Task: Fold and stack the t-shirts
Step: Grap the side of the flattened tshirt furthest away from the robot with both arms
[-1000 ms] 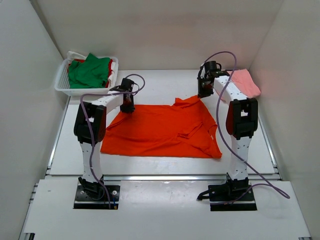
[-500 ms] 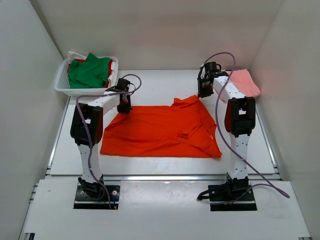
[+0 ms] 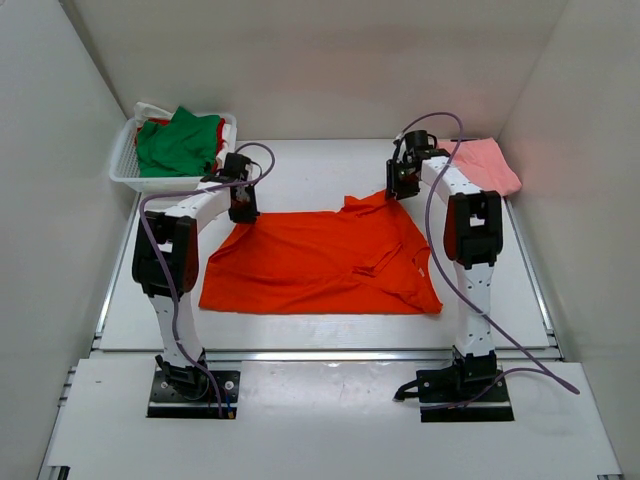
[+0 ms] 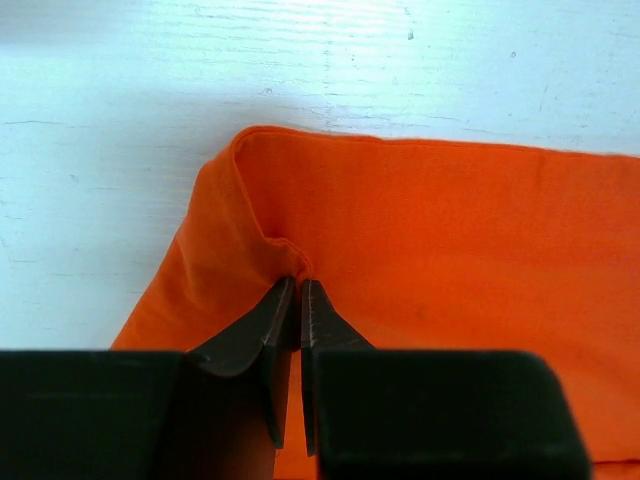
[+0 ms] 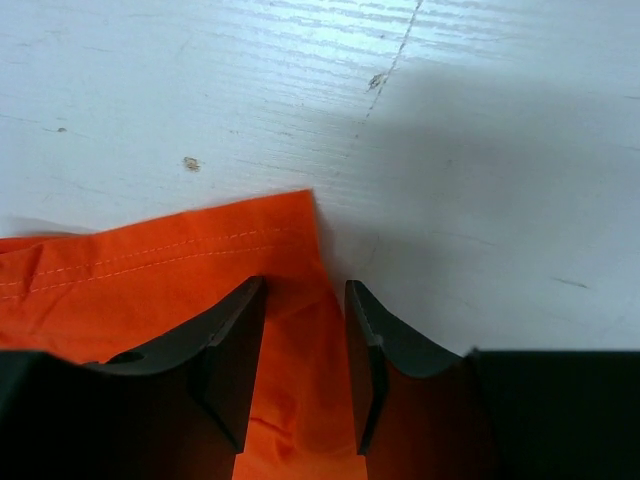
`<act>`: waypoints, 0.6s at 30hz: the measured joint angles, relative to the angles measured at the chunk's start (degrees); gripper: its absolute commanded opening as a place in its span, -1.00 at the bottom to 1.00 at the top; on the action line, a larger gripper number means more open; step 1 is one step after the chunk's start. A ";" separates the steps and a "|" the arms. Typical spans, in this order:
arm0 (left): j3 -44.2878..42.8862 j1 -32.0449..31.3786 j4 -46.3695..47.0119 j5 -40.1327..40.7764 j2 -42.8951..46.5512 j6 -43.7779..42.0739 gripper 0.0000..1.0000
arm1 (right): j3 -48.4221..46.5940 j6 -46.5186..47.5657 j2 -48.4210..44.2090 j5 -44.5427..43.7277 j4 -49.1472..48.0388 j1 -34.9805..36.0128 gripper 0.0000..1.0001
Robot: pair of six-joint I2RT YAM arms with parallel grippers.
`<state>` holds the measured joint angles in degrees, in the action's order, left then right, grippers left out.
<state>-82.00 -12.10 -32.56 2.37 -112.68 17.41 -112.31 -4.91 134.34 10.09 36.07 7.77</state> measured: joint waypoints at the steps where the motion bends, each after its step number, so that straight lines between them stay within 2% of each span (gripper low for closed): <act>1: 0.04 0.04 0.00 -0.20 0.00 0.00 -0.62 | -0.13 0.00 0.55 0.50 -0.09 -0.02 -0.27; 9: 0.13 0.33 0.00 -1.25 0.00 -0.15 -0.45 | -5.97 0.24 4.61 2.95 -0.85 0.02 -0.22; 10: 0.13 0.37 0.00 -1.31 0.00 -0.20 -0.45 | -5.97 0.20 4.61 3.30 -0.96 0.00 -0.22; 12: 0.24 0.50 0.00 -1.38 0.09 -0.13 -0.66 | -5.97 0.11 4.72 3.96 -1.16 -0.04 -0.25; 13: 0.33 0.59 0.00 -1.42 0.17 -0.13 -0.65 | -5.97 0.00 4.72 4.42 -1.40 -0.04 -0.27; 14: 0.39 0.66 0.00 -1.44 0.20 -0.33 -0.74 | -5.97 -0.04 4.81 4.81 -1.62 -0.04 -0.32; 15: 0.44 0.76 -0.02 -1.46 0.20 -0.37 -0.94 | -5.97 -0.04 4.90 5.29 -1.88 -0.04 -0.44; 16: 0.50 0.85 -0.02 -1.46 0.20 -0.35 -0.98 | -6.01 -0.04 5.03 5.60 -1.99 -0.07 -0.62; 17: 0.55 0.98 -0.04 -1.49 0.20 -0.35 -1.00 | -6.29 -0.15 5.25 5.88 -1.88 -0.07 -0.89; 18: 0.55 1.07 -0.20 -1.51 0.20 -0.48 -1.00 | -6.67 -0.31 5.49 6.05 -1.86 -0.04 -0.98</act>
<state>-81.45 -11.03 -32.75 0.86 -112.49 16.93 -118.98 -5.21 139.83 16.14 34.22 7.73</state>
